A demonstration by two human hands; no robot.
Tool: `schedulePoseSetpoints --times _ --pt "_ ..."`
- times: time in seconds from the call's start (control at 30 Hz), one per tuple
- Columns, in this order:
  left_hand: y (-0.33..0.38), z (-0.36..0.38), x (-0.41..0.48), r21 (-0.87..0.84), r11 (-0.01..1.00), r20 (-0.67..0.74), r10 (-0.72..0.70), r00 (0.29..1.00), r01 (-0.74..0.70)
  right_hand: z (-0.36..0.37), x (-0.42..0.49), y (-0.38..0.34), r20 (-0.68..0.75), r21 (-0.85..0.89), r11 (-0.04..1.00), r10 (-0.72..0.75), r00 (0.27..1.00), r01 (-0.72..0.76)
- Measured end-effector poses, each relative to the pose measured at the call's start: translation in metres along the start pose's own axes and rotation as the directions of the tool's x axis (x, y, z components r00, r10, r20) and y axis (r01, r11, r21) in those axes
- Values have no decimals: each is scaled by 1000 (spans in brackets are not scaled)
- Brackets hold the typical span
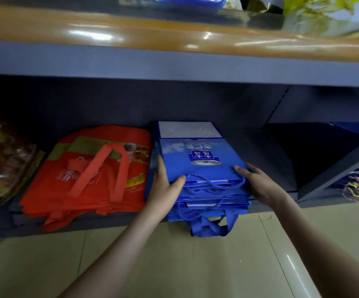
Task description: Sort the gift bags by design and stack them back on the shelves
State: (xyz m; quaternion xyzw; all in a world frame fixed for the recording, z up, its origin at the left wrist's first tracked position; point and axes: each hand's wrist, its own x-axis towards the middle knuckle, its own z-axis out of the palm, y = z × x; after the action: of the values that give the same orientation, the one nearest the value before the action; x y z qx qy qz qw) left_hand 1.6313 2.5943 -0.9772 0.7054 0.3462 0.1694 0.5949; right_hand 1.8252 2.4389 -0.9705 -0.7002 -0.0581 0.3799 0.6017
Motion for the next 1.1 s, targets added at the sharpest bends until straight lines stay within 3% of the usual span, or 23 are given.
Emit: schedulePoseSetpoints --times 0.1,0.23,0.3,0.4,0.47,0.5,0.53,0.6,0.63,0.67,0.7,0.73,0.77,0.8,0.93,1.1 --pt "-11 17 -4 12 998 31 68 997 -68 -11 -8 7 -14 -13 1000 0 1000 0" --pt "-11 18 -8 -71 979 -5 193 981 -193 -14 -15 8 -36 -61 998 9 999 -11" --pt "-7 13 -12 -31 977 -56 210 976 -212 -8 -18 7 -42 -124 992 6 999 -11" --pt "-12 7 -15 345 910 -199 311 929 -230 0 -19 9 -136 -222 974 -77 988 46" --pt "-21 3 -17 586 732 -134 511 849 -348 1 -17 14 -218 -259 962 -145 965 86" --pt "-26 0 -17 596 699 -89 547 832 -396 0 -17 16 -248 -250 963 -163 955 99" --pt "-31 -2 -21 538 745 -87 514 854 -394 1 -19 20 -277 -232 967 -172 945 108" --pt "-40 -5 -27 275 924 -149 312 938 -264 0 -30 28 -329 -304 931 -301 895 201" --pt "-46 -4 -29 158 969 -161 215 963 -190 2 -39 31 -308 -444 849 -445 841 286" --pt "-50 -2 -32 83 987 -146 150 978 -139 4 -47 35 -211 -638 676 -615 760 370" --pt "-53 1 -34 40 993 -119 116 986 -112 8 -54 37 -38 -802 426 -737 675 419" --pt "-55 5 -35 21 996 -95 92 991 -90 13 -56 42 160 -882 163 -779 606 441" --pt "-55 9 -34 18 998 -77 66 995 -64 20 -58 47 310 -896 -27 -754 579 444" --pt "-54 13 -33 20 999 -52 45 998 -44 27 -56 52 397 -889 -138 -707 585 437" --pt "-44 30 -27 -35 997 110 79 991 -75 37 -41 66 437 -897 -331 -567 698 294" --pt "-43 41 -19 -18 999 269 41 962 -38 19 -30 68 364 -920 -344 -575 733 187"
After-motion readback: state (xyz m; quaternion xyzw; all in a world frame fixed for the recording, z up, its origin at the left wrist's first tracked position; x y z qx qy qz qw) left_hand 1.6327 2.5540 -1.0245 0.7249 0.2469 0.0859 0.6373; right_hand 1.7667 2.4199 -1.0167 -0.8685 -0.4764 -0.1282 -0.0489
